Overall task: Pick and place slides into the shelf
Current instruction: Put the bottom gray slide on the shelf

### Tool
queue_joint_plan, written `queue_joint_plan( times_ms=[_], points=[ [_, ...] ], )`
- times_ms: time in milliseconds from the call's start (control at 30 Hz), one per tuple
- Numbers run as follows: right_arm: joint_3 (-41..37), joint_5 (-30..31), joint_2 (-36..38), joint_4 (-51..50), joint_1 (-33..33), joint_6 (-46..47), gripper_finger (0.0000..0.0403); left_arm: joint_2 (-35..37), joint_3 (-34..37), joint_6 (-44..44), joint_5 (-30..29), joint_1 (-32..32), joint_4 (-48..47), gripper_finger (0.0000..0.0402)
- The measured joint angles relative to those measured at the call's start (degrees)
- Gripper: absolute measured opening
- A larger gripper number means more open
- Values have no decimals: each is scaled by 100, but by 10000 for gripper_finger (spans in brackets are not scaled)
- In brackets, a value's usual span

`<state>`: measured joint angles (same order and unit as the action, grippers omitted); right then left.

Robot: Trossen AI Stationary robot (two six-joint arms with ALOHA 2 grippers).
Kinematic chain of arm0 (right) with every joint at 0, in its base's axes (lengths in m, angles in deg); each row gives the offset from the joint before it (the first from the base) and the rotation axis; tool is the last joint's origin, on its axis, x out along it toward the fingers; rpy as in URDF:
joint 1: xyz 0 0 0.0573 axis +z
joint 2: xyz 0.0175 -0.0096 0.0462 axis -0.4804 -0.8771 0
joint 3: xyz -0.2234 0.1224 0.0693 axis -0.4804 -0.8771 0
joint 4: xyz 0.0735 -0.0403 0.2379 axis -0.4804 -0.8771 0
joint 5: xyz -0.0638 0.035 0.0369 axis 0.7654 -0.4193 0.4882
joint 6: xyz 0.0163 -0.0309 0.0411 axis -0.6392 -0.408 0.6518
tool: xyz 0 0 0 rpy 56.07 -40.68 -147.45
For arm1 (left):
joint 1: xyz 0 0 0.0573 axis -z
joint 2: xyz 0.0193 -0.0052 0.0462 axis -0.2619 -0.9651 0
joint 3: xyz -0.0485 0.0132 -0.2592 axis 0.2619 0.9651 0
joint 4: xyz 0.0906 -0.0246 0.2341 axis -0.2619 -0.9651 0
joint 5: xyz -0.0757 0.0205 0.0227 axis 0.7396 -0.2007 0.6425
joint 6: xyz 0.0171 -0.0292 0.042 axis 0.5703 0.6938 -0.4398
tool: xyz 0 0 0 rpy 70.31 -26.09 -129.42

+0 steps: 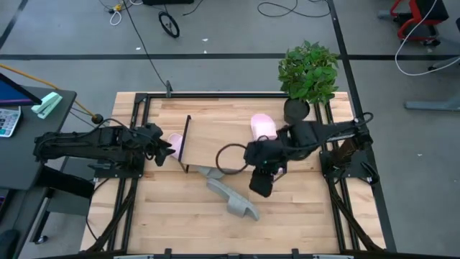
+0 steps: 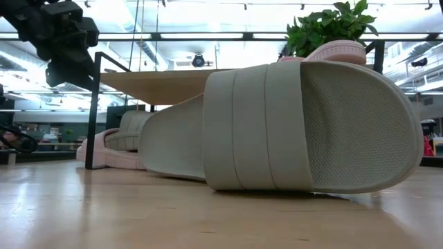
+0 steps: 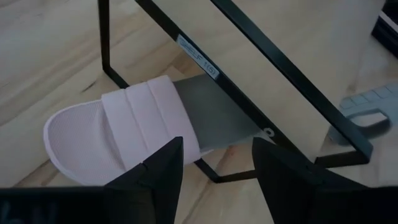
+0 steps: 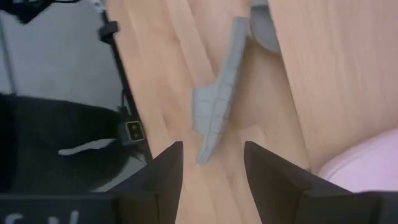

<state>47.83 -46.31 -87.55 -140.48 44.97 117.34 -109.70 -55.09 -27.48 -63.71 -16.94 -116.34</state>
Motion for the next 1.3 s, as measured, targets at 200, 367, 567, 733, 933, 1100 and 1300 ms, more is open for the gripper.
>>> queue_joint_plan(
  times_ms=[200, 367, 567, 733, 933, 1100, 1300],
  points=[
    [-555, 372, 0, 36, 662, 876, 174, 4, 0, -18, 4, 0, -2, 191],
    [-1195, 966, 0, 595, 1338, 1911, 174, 4, 0, 35, 146, 0, 9, 183],
    [-2259, 2281, 0, 1985, 2210, 3127, 174, 4, 0, 1, 702, 0, 40, 182],
    [-3205, 3346, 0, 2573, 2945, 4178, 174, 4, 0, 40, 878, 0, 580, 187],
    [-4192, 4231, 0, 3738, 3352, 4346, 188, 4, -2, 38, 1051, 0, 1249, 184],
    [-4826, 4352, 0, 4676, 3220, 4123, 214, 4, -2, 41, 1054, 0, 1300, 186],
    [-5307, 4337, -1, 4848, 2965, 4069, 232, 4, -2, 33, 1058, 0, 1299, 185]
  ],
)
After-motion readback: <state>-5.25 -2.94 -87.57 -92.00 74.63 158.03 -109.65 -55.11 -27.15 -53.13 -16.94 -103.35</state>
